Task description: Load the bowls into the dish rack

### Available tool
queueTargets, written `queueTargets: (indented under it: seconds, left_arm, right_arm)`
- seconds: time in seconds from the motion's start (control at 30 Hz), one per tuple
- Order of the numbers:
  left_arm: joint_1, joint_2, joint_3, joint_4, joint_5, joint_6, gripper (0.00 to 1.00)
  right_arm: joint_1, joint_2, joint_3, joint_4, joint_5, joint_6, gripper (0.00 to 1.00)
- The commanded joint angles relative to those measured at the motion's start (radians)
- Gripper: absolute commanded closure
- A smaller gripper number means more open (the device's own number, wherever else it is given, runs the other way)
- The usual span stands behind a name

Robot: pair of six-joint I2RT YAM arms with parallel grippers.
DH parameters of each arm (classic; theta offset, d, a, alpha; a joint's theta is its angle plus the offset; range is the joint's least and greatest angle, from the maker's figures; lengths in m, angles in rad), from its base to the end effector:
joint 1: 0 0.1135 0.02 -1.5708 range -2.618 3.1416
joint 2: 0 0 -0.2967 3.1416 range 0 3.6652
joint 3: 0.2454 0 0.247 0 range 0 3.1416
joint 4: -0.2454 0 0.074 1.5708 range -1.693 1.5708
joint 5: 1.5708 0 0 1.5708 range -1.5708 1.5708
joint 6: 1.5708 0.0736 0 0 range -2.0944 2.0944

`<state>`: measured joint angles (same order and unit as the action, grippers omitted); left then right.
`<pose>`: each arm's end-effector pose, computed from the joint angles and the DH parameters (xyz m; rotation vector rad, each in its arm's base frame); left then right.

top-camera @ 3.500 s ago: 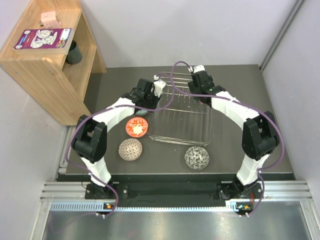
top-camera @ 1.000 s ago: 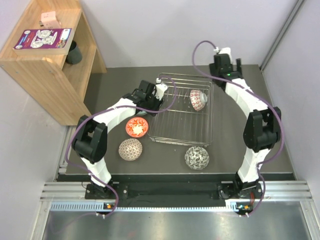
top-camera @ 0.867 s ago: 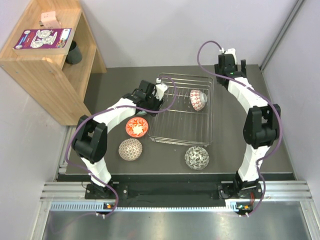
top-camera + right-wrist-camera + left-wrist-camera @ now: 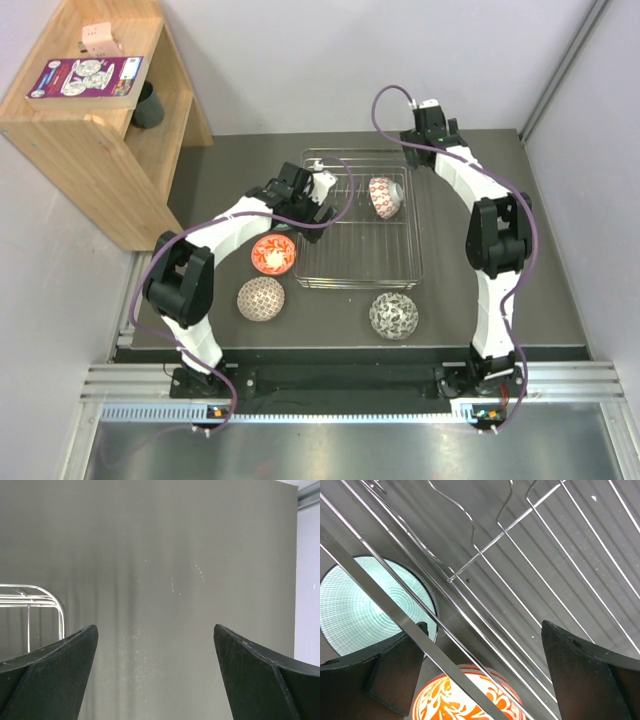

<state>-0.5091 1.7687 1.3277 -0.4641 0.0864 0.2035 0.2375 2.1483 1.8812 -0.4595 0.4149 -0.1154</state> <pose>0.3563 -0.2062 0.2405 0.9020 2.3170 -0.2370 0.5265 0.0969 0.2628 -0.1852 2.2485 -0.4103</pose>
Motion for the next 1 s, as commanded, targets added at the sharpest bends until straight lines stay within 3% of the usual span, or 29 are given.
queueTargets:
  seconds: [0.0,0.2,0.3,0.5,0.63,0.97]
  left_arm:
    - [-0.005,-0.063,0.056,0.048,-0.046,0.037,0.01]
    - [-0.008,-0.123,0.197,0.015,-0.077,0.074,0.01]
    - [-0.025,-0.179,0.243,-0.028,-0.016,0.082,0.01]
    - [-0.228,-0.330,0.087,-0.136,0.102,0.164,0.01]
    - [-0.367,-0.385,-0.042,-0.166,0.168,0.209,0.01]
    - [-0.537,-0.258,-0.065,-0.240,0.318,0.270,0.07]
  right_arm:
    - [0.005,-0.054,-0.004,0.038,0.038,0.028,0.01]
    - [-0.058,-0.189,-0.039,0.019,-0.016,0.023,0.00]
    - [-0.086,-0.270,-0.071,-0.013,-0.124,0.005,0.00]
    - [-0.107,-0.422,-0.172,-0.149,-0.372,-0.098,0.00]
    - [-0.109,-0.627,-0.374,-0.128,-0.467,-0.141,0.00]
    - [-0.113,-0.924,-0.611,-0.107,-0.493,-0.173,0.00]
